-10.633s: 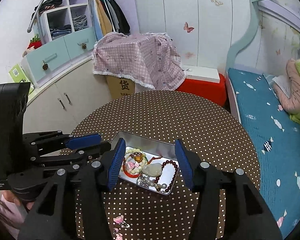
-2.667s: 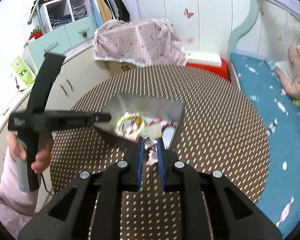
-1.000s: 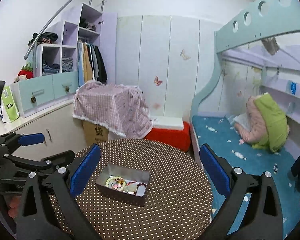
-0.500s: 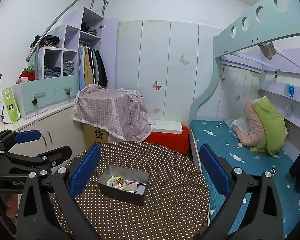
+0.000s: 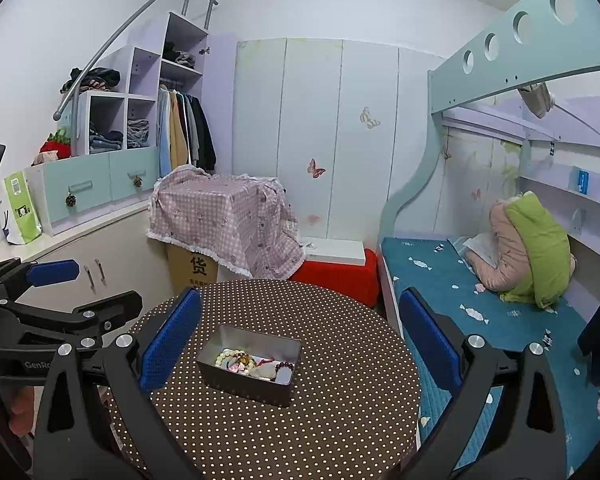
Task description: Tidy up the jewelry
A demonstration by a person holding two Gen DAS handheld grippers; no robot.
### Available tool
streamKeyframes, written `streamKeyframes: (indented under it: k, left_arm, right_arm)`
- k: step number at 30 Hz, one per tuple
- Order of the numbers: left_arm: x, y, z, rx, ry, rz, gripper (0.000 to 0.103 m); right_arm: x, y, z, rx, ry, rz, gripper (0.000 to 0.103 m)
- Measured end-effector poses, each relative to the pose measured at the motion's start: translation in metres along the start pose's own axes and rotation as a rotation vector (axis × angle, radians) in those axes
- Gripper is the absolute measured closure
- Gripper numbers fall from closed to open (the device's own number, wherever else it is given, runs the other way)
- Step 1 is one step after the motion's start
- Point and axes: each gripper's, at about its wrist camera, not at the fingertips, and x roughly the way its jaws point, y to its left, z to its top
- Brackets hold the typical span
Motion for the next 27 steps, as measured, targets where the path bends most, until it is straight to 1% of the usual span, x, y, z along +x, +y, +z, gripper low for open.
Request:
streamKeyframes:
  k: [27]
  left_arm:
    - [0.0093, 0.0047, -0.0003, -0.006, 0.026, -0.005, 0.006]
  right_arm:
    - [0.0028, -0.0026, 0.001, -0.008, 0.006, -0.016, 0.008]
